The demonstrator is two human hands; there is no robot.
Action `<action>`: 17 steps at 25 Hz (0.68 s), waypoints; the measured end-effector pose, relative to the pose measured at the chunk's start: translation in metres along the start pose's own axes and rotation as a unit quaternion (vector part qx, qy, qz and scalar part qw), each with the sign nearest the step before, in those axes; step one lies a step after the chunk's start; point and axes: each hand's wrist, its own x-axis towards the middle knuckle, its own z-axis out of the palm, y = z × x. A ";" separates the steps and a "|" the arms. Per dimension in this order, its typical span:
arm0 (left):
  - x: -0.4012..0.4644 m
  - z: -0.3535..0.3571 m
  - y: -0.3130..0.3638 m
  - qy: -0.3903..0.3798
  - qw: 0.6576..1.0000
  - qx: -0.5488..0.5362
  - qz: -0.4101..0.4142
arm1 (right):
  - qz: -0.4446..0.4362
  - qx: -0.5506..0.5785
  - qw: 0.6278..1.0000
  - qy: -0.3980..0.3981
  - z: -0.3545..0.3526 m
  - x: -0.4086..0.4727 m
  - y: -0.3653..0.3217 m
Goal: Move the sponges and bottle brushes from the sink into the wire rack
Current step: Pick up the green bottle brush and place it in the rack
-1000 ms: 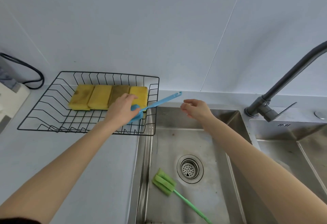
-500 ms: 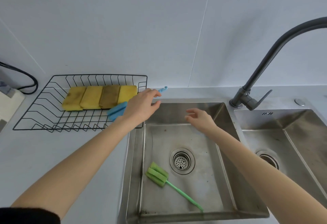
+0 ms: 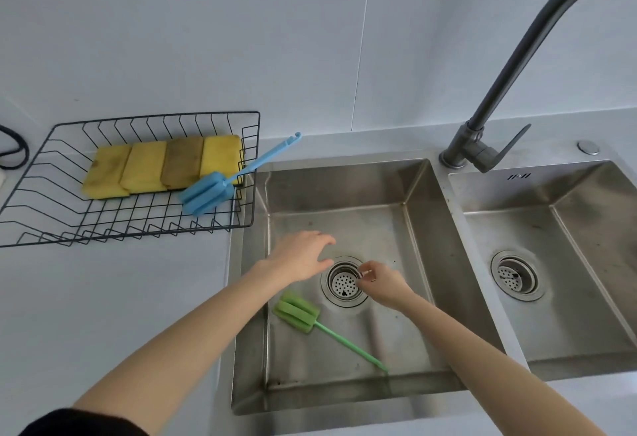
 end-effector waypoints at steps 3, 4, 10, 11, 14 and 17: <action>0.003 0.026 -0.006 -0.052 0.999 0.007 0.002 | 0.026 -0.015 0.999 -0.024 0.019 0.008 0.020; 0.004 0.035 -0.009 -0.070 0.998 0.010 0.000 | 0.038 -0.015 0.999 -0.032 0.025 0.011 0.026; 0.007 0.083 -0.027 -0.130 0.991 0.016 -0.013 | 0.061 -0.053 0.991 -0.106 0.057 0.017 0.053; 0.007 0.089 -0.029 -0.137 0.990 0.017 -0.014 | 0.058 -0.058 0.990 -0.117 0.062 0.017 0.056; 0.006 0.106 -0.036 -0.161 0.987 0.024 -0.016 | 0.051 -0.081 0.985 -0.142 0.073 0.017 0.063; 0.003 0.117 -0.042 -0.179 0.983 0.034 -0.012 | 0.050 -0.108 0.981 -0.150 0.083 0.016 0.067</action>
